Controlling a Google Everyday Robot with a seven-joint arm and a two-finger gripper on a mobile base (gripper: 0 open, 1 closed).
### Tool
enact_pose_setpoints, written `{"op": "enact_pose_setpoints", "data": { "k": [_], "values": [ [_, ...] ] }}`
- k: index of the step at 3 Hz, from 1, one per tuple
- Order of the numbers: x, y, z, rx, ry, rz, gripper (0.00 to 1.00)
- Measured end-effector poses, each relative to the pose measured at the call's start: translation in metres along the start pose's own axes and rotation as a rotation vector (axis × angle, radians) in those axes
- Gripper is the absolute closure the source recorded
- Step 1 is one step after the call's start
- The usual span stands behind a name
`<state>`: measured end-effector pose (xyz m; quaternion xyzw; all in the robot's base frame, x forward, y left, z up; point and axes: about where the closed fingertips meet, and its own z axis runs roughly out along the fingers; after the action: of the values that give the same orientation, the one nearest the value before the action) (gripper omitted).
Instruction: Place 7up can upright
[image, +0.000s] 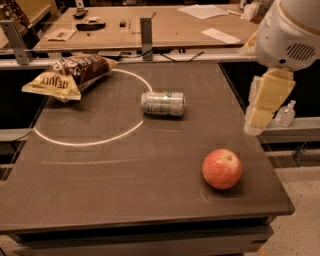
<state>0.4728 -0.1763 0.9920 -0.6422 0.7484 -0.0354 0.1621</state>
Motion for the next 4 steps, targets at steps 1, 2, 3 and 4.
{"op": "enact_pose_setpoints", "data": {
  "k": [1, 2, 3, 4],
  "values": [
    [-0.022, -0.009, 0.023, -0.017, 0.038, -0.013, 0.00],
    [-0.037, -0.023, 0.046, -0.026, 0.109, 0.020, 0.00],
    [-0.043, -0.041, 0.062, -0.024, 0.153, 0.079, 0.00],
    [-0.051, -0.057, 0.073, -0.031, 0.094, 0.081, 0.00]
  ]
}}
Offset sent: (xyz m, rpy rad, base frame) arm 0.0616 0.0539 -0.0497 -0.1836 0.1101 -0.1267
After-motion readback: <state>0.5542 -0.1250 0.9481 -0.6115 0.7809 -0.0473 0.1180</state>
